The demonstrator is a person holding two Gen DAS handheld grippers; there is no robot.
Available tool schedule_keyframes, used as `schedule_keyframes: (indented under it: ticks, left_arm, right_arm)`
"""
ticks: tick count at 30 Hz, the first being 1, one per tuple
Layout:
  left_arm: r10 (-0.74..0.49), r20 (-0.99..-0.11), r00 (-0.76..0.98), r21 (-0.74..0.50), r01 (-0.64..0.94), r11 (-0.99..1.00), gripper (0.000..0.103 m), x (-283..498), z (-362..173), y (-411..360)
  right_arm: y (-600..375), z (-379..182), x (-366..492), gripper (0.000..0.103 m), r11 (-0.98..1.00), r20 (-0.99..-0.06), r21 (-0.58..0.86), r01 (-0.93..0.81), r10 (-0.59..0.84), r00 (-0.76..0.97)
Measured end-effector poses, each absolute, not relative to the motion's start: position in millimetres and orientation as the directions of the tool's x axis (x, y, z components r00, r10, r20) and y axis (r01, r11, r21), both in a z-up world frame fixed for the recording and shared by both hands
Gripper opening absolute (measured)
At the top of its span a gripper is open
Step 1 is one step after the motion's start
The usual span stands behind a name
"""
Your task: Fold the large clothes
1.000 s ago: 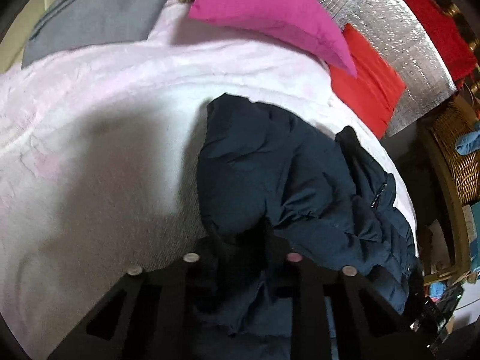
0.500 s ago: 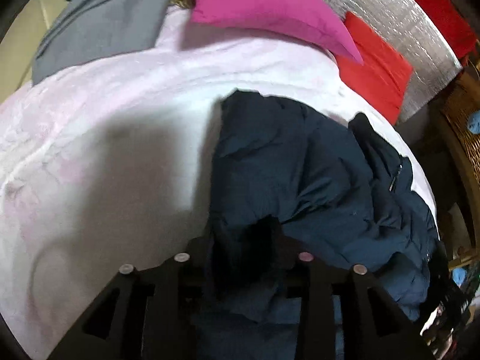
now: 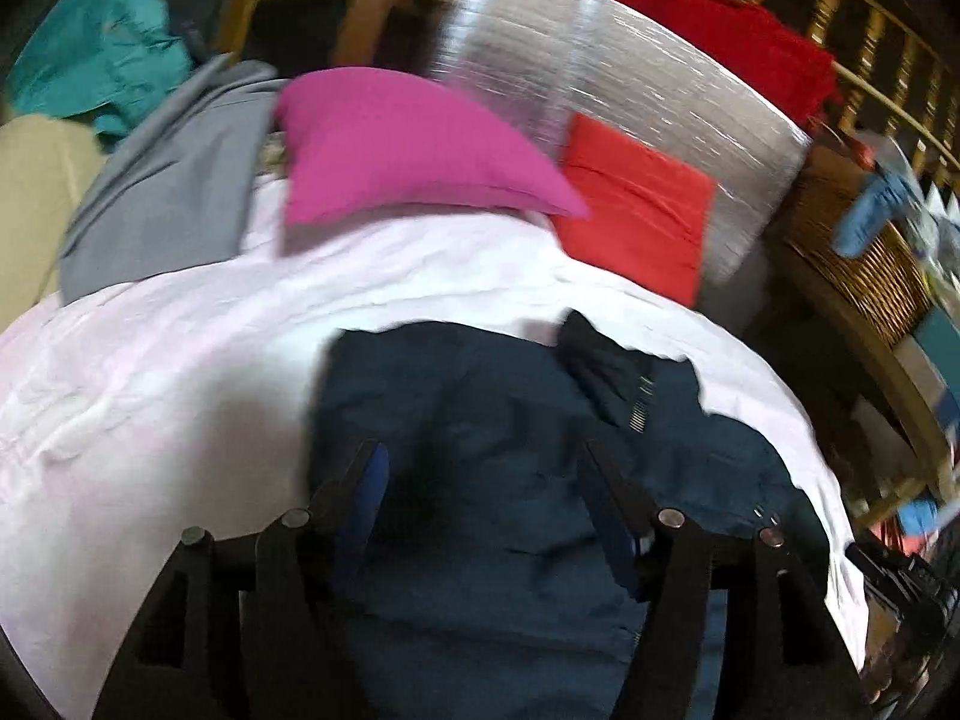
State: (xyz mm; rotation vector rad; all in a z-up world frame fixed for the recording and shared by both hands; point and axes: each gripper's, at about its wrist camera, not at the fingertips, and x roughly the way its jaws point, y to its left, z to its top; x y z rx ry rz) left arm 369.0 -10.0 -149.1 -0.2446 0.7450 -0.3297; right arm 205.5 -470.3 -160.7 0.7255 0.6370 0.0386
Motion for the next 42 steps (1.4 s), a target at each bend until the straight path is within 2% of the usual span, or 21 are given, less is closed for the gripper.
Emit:
schedule_keyframes:
  ticks: [2, 10, 13, 14, 15, 19, 24, 25, 29, 33, 36, 38, 40, 42]
  left_arm:
    - [-0.375, -0.638, 0.672, -0.307, 0.225, 0.925, 0.072, 369.9, -153.6, -29.5]
    - [-0.297, -0.789, 0.538, -0.223, 0.2, 0.954, 0.073, 390.3, -209.6, -75.8]
    - [-0.259, -0.792, 0.552, -0.153, 0.23, 0.961, 0.074, 388.2, -216.2, -83.7]
    - [-0.236, -0.8, 0.552, -0.111, 0.251, 0.962, 0.074, 385.6, -218.5, -89.3]
    - [-0.219, -0.803, 0.554, -0.078, 0.267, 0.961, 0.074, 383.6, -220.9, -92.6]
    - [-0.21, -0.816, 0.538, -0.06, 0.282, 0.957, 0.075, 384.8, -225.7, -94.8]
    - [-0.223, -0.815, 0.535, -0.098, 0.253, 0.963, 0.075, 388.4, -213.8, -89.9]
    - [-0.236, -0.808, 0.54, -0.113, 0.251, 0.961, 0.075, 386.4, -210.1, -88.4]
    - [-0.26, -0.755, 0.602, -0.163, 0.212, 0.964, 0.075, 387.8, -192.9, -76.4]
    - [-0.209, -0.726, 0.656, -0.128, 0.169, 0.977, 0.075, 394.9, -188.7, -71.5]
    - [-0.151, -0.767, 0.623, -0.077, 0.145, 0.986, 0.075, 407.9, -204.6, -74.0]
    - [-0.134, -0.799, 0.586, -0.061, 0.143, 0.988, 0.079, 415.0, -219.5, -75.9]
    - [-0.111, -0.797, 0.594, -0.025, 0.151, 0.988, 0.083, 415.8, -224.1, -80.5]
    - [-0.089, -0.802, 0.59, 0.009, 0.161, 0.987, 0.085, 415.7, -225.0, -85.2]
  right_arm:
    - [-455.5, -158.8, 209.9, 0.033, 0.769, -0.522, 0.623, 0.14, 0.276, 0.807]
    - [-416.5, -191.4, 255.6, 0.033, 0.757, -0.597, 0.637, 0.146, 0.365, 0.714]
    - [-413.8, -220.6, 268.0, 0.03, 0.752, -0.671, 0.626, 0.207, 0.384, 0.634]
    - [-414.9, -226.0, 268.4, 0.028, 0.743, -0.677, 0.633, 0.217, 0.394, 0.622]
    - [-417.4, -230.6, 267.7, 0.021, 0.737, -0.684, 0.634, 0.233, 0.394, 0.614]
    - [-418.8, -239.6, 264.7, 0.018, 0.715, -0.685, 0.652, 0.251, 0.415, 0.599]
    - [-424.0, -231.1, 266.9, 0.019, 0.708, -0.69, 0.657, 0.257, 0.43, 0.582]
    - [-425.5, -226.9, 265.2, 0.023, 0.702, -0.682, 0.666, 0.252, 0.436, 0.587]
    - [-429.1, -198.8, 265.7, 0.022, 0.713, -0.619, 0.674, 0.193, 0.404, 0.673]
    - [-442.8, -191.4, 272.1, 0.023, 0.695, -0.566, 0.693, 0.192, 0.361, 0.741]
    - [-446.5, -204.7, 287.7, 0.023, 0.696, -0.602, 0.678, 0.238, 0.339, 0.723]
    - [-444.3, -218.0, 301.1, 0.022, 0.699, -0.634, 0.664, 0.264, 0.339, 0.695]
    - [-446.1, -231.4, 306.4, 0.022, 0.662, -0.624, 0.703, 0.261, 0.398, 0.672]
    - [-445.5, -232.5, 305.9, 0.022, 0.663, -0.629, 0.699, 0.267, 0.392, 0.671]
